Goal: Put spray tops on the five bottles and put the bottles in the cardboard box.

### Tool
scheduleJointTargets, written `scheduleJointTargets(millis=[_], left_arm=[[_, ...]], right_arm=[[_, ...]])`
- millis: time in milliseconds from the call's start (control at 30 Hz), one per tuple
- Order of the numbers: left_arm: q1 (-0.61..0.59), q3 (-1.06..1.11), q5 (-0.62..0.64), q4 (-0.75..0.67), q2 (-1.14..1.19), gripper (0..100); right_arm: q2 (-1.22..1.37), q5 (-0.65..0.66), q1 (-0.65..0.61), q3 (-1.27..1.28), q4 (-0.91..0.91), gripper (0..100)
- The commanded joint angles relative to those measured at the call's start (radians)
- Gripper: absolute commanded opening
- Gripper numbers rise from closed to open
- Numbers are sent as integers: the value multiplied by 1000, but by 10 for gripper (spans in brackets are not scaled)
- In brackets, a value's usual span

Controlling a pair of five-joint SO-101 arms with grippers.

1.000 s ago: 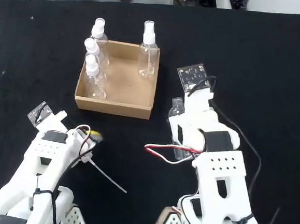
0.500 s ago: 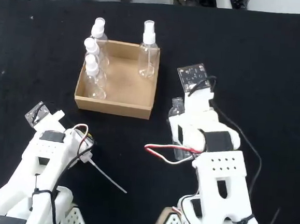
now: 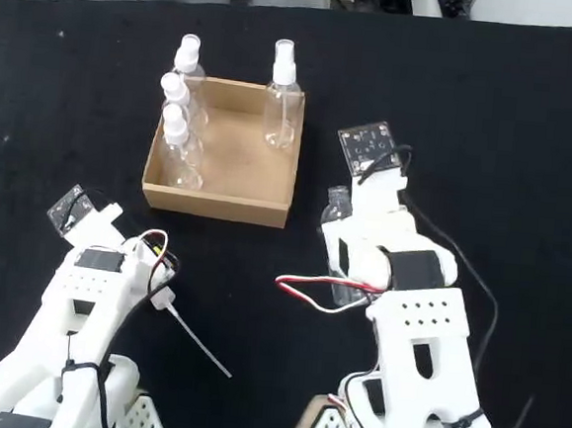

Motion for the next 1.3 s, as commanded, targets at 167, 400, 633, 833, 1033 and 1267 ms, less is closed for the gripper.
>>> scheduleJointTargets(millis=[167,400,633,833,1033,1267], left_arm=[[-108,-58,-2,5,3,90],[-151,-70,-3,5,2,30],[-153,-41,-3,66,-153,30],[-154,42,3,92,-370,30],[-154,119,3,97,-555,30],[-174,170,2,97,-692,30]], right_arm=[[-31,2,31,-7,-29,11],[-38,2,31,-7,-25,11],[-38,2,31,-7,-25,11],[-33,2,28,-7,-28,11],[-39,2,26,2,-29,11],[-39,2,26,4,-29,11]])
